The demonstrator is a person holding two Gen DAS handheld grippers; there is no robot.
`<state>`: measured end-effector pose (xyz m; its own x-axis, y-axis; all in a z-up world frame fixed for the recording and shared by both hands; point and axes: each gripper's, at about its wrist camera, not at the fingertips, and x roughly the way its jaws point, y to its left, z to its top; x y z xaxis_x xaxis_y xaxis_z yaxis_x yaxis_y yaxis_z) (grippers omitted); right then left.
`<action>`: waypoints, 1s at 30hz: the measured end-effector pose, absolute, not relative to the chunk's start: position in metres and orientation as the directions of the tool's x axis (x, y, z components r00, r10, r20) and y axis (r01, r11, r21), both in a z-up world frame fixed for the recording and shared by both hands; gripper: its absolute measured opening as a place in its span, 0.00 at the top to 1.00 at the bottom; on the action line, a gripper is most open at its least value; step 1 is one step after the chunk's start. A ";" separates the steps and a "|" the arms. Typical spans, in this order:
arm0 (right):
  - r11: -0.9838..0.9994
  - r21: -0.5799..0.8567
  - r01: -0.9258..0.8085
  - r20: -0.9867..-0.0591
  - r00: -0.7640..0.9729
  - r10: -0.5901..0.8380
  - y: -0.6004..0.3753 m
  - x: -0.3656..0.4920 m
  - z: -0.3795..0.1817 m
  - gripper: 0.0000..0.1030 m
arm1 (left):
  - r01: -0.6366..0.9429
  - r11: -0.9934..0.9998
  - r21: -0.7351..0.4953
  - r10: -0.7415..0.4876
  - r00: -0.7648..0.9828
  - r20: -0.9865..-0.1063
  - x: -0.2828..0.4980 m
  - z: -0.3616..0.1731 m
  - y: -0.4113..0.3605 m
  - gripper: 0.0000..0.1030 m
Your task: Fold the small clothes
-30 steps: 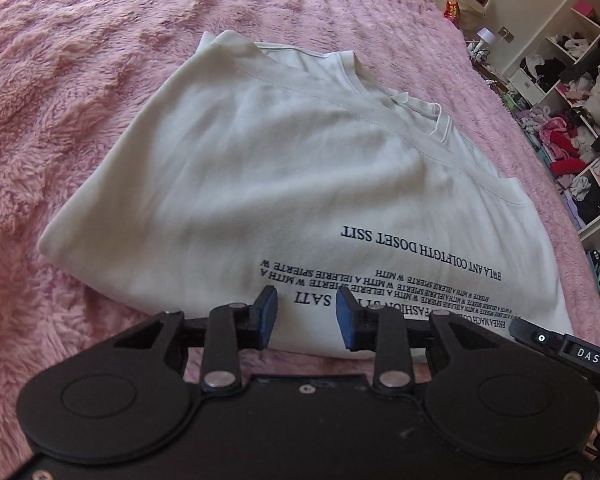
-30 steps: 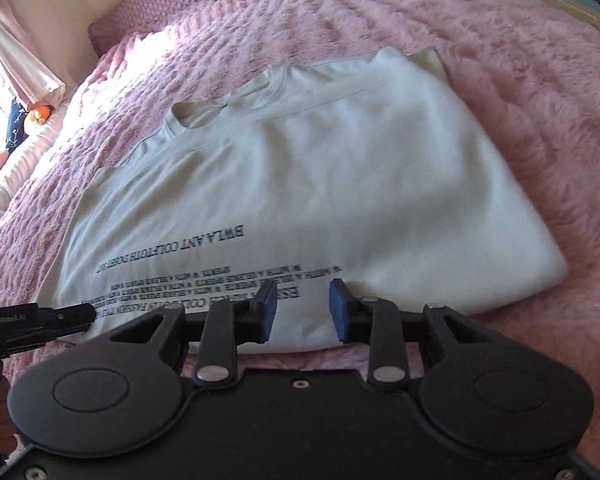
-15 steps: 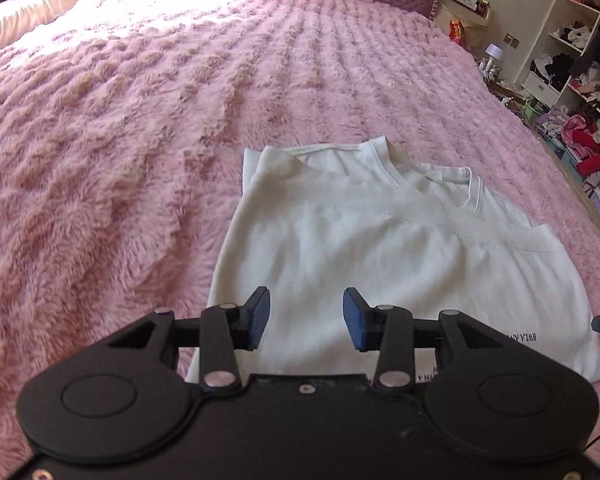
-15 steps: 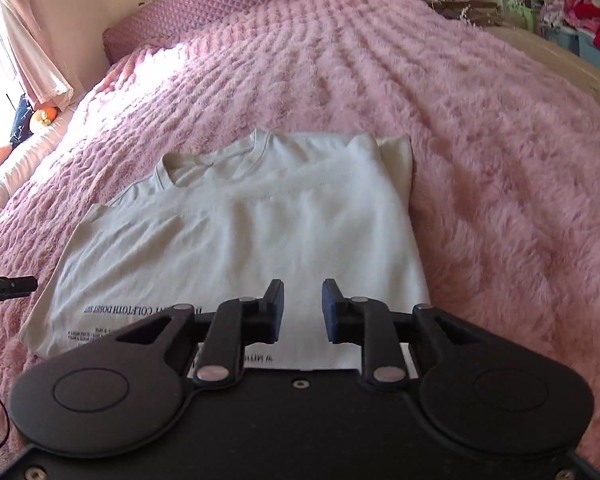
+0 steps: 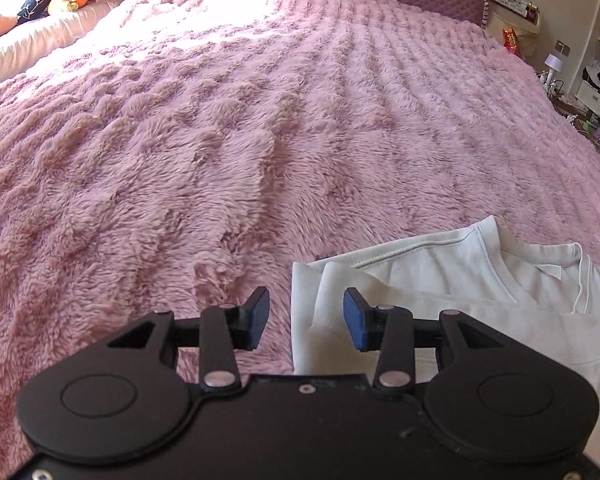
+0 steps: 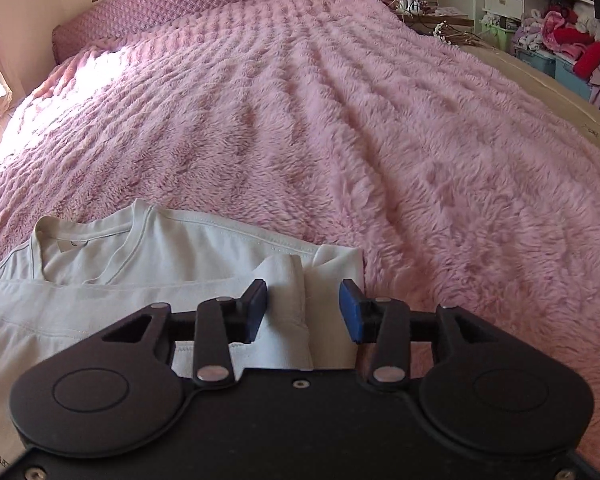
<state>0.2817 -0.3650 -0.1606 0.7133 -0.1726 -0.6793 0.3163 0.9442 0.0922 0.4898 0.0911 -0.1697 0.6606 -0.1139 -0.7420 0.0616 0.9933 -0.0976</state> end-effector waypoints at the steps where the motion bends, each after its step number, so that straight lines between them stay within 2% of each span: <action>1: 0.943 0.100 0.316 -0.681 0.713 -0.167 -0.366 0.281 -0.162 0.61 | 0.060 0.995 -0.077 -0.097 0.654 -0.751 0.494 -0.173 0.089 0.60; 5: 0.944 0.113 0.311 -0.678 0.718 -0.156 -0.364 0.280 -0.162 0.61 | 0.070 0.995 -0.075 -0.102 0.647 -0.755 0.501 -0.182 0.080 0.61; 9: 0.949 0.127 0.289 -0.671 0.729 -0.132 -0.363 0.278 -0.160 0.61 | 0.095 0.988 -0.122 -0.154 0.691 -0.707 0.489 -0.172 0.073 0.61; 13: 0.955 0.101 0.280 -0.681 0.719 -0.139 -0.359 0.279 -0.163 0.61 | 0.100 0.993 -0.063 -0.114 0.675 -0.729 0.495 -0.179 0.064 0.60; 17: 0.948 0.121 0.296 -0.681 0.720 -0.138 -0.360 0.277 -0.164 0.61 | 0.087 0.993 -0.080 -0.117 0.635 -0.764 0.507 -0.189 0.066 0.62; 18: 0.947 0.123 0.297 -0.682 0.718 -0.136 -0.361 0.276 -0.165 0.61 | 0.093 0.993 -0.078 -0.119 0.632 -0.766 0.509 -0.190 0.065 0.64; 19: 0.947 0.125 0.295 -0.685 0.717 -0.133 -0.361 0.276 -0.165 0.63 | 0.101 0.992 -0.076 -0.123 0.635 -0.763 0.509 -0.190 0.063 0.76; 20: 0.949 0.127 0.288 -0.684 0.719 -0.127 -0.361 0.276 -0.164 0.79 | 0.110 0.991 -0.073 -0.127 0.646 -0.753 0.508 -0.190 0.063 0.98; 21: 0.952 0.122 0.282 -0.681 0.722 -0.126 -0.359 0.276 -0.163 0.84 | 0.114 0.992 -0.061 -0.121 0.654 -0.747 0.507 -0.187 0.061 0.98; 26: 0.955 0.115 0.275 -0.594 0.790 -0.156 -0.351 0.270 -0.143 0.90 | 0.093 0.993 -0.078 -0.121 0.755 -0.644 0.494 -0.165 0.067 0.98; 30: 0.944 0.112 0.309 -0.635 0.754 -0.171 -0.359 0.287 -0.160 0.91 | 0.083 0.995 -0.054 -0.097 0.723 -0.684 0.508 -0.179 0.065 0.98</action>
<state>0.2866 -0.3587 -0.1604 0.7536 -0.1710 -0.6347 0.3090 0.9444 0.1125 0.5083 0.0649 -0.1792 0.7234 -0.0969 -0.6836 0.0827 0.9951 -0.0536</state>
